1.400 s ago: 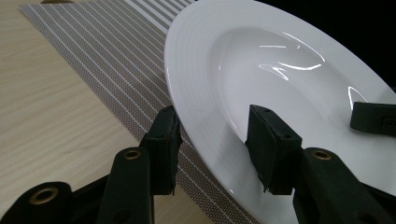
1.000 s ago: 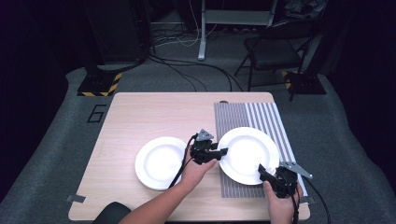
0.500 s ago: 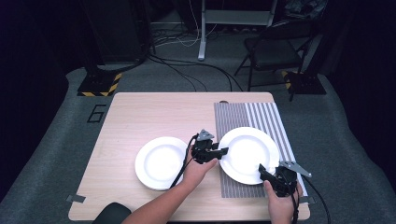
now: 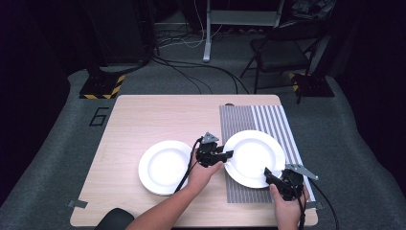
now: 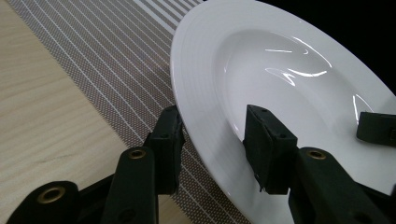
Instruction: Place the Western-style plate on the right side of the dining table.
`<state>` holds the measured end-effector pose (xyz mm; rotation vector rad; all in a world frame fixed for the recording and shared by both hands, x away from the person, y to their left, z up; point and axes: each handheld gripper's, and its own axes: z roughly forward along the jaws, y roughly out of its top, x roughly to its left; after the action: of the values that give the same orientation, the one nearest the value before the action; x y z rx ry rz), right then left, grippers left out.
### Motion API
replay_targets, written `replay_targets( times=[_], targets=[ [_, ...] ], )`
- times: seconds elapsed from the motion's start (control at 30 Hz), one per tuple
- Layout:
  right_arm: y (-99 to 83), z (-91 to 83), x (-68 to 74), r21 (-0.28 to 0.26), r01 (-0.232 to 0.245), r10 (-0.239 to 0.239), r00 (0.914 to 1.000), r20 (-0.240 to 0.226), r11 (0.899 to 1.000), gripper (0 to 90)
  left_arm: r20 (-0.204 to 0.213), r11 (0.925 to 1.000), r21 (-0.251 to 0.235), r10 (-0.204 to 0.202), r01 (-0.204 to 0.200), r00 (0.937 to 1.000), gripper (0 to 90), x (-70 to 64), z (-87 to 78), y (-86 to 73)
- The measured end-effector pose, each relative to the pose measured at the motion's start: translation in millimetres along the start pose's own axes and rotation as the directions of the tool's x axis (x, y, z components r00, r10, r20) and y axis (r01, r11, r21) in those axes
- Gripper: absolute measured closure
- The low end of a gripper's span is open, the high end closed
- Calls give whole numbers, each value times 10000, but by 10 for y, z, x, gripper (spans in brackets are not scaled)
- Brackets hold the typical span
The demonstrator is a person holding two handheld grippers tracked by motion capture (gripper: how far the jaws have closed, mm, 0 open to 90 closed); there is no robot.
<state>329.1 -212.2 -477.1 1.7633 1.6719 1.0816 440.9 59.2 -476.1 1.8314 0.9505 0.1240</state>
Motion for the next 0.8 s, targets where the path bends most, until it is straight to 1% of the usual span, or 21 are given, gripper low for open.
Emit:
replay_targets(
  times=[0.03, 0.17, 0.2, 0.3, 0.37, 0.4, 0.5, 0.67, 0.8],
  targets=[
    [27, -2, 13, -16, -41, 41, 10000, -90, 10000, 422, 20, 9999, -87, -50, 50, 10000, 582, 9, -5, 12],
    [74, 22, 39, -103, -43, 42, 9999, -133, 9999, 421, -137, 10000, -8, -8, 8, 9999, 586, 29, -1, 73],
    [85, 31, 34, -85, 59, -60, 9999, -122, 9999, 422, -140, 10000, -30, 51, -51, 9999, 587, 39, 10, 89],
    [121, 44, 26, 0, 50, -50, 10000, -66, 10000, 422, -55, 10000, -75, 37, -37, 10000, 587, 56, 47, 114],
    [148, 69, 5, -65, 143, -143, 9999, -34, 9999, 424, 24, 10000, -34, -65, 65, 10000, 587, 72, 76, 123],
    [170, 76, -6, 24, 191, -191, 9998, -3, 9998, 426, 38, 9999, -44, -118, 118, 9999, 586, 81, 95, 125],
    [217, 118, -44, -18, 238, -238, 9997, 64, 9997, 431, 82, 9997, -101, -236, 236, 9997, 585, 99, 148, 134],
    [226, 205, -89, 74, 330, -331, 9994, 128, 9994, 430, -60, 9999, -84, -118, 117, 9999, 587, 126, 229, 149],
    [212, 288, -129, 170, 184, -186, 9997, 133, 9997, 430, -106, 10000, 1, -64, 64, 9999, 587, 155, 296, 142]
  ],
)
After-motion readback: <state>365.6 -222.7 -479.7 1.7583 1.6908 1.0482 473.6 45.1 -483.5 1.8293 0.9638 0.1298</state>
